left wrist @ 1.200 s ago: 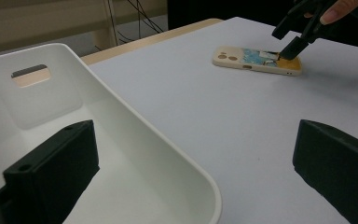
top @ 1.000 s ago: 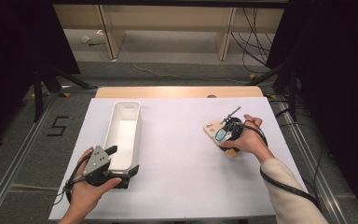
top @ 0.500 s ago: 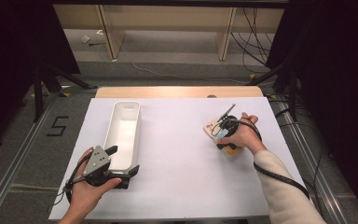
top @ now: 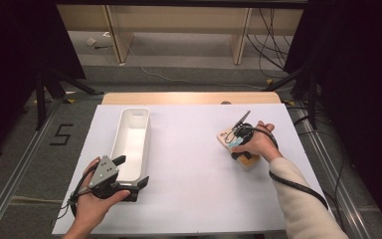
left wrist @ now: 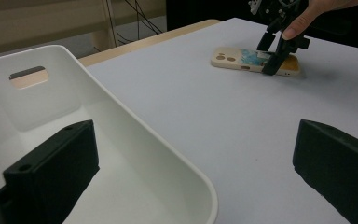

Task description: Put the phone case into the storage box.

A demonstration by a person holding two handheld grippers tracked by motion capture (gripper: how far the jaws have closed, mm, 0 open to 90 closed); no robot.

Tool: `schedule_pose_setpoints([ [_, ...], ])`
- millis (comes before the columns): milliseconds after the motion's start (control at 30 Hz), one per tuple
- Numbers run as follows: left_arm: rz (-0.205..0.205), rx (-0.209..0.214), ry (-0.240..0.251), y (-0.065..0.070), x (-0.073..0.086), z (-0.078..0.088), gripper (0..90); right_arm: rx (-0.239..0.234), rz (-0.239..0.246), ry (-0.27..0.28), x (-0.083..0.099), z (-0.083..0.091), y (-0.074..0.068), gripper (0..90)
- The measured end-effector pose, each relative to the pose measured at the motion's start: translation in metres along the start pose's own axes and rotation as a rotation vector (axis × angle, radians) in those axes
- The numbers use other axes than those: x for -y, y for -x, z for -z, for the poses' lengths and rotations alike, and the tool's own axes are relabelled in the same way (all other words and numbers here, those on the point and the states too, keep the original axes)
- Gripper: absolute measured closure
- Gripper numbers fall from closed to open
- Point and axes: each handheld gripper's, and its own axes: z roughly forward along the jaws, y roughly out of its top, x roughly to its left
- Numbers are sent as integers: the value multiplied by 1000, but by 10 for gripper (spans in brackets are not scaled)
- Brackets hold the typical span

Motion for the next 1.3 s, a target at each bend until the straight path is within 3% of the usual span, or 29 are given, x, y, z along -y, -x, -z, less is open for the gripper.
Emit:
schedule_pose_setpoints([
  [133,0,0,1,0,0,0,0,-9,-27,-22,-1,-1,0,53],
  [400,1,1,3,0,0,0,0,-9,-19,-33,-3,-2,2,44],
  [467,0,0,3,0,0,0,0,-21,-43,-44,-4,-1,1,52],
  [800,2,1,5,0,0,0,0,-27,-26,-41,-4,-3,3,63],
  [1100,2,1,6,0,0,0,0,-40,-54,-56,-5,-2,3,77],
  [1300,1,0,4,0,0,0,0,-33,-43,-56,-6,-2,3,81],
])
